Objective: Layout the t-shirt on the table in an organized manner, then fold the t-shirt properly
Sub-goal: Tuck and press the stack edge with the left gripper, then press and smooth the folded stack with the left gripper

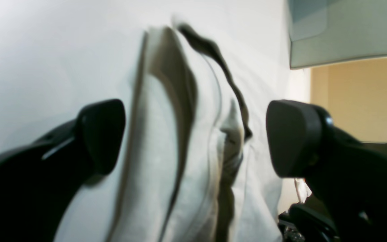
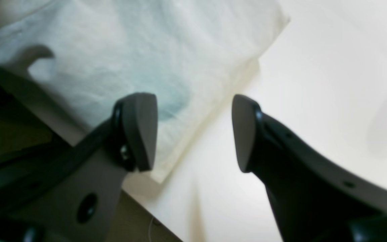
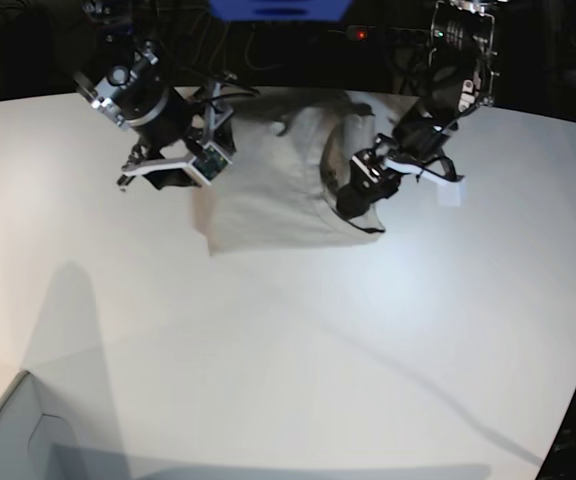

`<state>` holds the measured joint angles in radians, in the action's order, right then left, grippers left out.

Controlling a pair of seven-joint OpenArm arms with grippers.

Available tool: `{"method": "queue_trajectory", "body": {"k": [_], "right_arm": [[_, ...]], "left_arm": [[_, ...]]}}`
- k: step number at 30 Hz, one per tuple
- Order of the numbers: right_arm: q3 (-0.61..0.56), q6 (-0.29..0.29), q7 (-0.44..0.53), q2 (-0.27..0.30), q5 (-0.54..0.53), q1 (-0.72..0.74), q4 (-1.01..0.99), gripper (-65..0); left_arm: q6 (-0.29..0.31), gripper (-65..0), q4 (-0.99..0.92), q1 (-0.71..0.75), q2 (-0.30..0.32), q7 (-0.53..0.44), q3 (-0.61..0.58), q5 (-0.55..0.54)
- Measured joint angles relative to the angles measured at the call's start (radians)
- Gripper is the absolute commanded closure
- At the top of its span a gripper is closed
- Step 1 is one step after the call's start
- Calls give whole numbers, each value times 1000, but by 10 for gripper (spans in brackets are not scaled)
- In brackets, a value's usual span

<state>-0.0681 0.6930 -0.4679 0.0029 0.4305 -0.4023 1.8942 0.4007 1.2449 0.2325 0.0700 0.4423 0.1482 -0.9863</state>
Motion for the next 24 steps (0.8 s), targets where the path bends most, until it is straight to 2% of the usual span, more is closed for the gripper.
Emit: {"method": "queue_trajectory", "body": {"k": [5,6,7,8,12,14,15,16,19,24], "right_arm": [[-4,0,0,0,0,-1,0,-338],[-4,0,0,0,0,-2,0,-338],[-4,0,0,0,0,-1,0,-338],[-3,0,0,0,0,-1,0,-338],[0,0,1,0,0,0,0,-338],[0,0,0,0,0,-6,0,-338],[0,0,-2,0,0,-6,0,-338],[0,0,-3,0,0,-5,0,-338],[-1,0,1,0,0,1,-3,-338],[0,0,0,-9,0,3,-10,-338]], "left_arm": [[23,-650,-53,-18,8,-13,-88,-14],[24,-611,-64,-27,9,-13,-100,-16],[27,-548,-78,-35,11,-16,-106,-21],[27,-456,-100,-46,10,-15,-106,-19],[51,-1,-150,-84,24,-14,-120,-15],[57,0,-183,-126,55,0,-163,-22],[56,-37,-198,-146,67,6,-181,-21],[54,-43,-214,-170,76,34,-197,-22],[51,0,-230,-203,94,80,-211,-31],[48,0,-238,-233,106,136,-212,-27]]}}
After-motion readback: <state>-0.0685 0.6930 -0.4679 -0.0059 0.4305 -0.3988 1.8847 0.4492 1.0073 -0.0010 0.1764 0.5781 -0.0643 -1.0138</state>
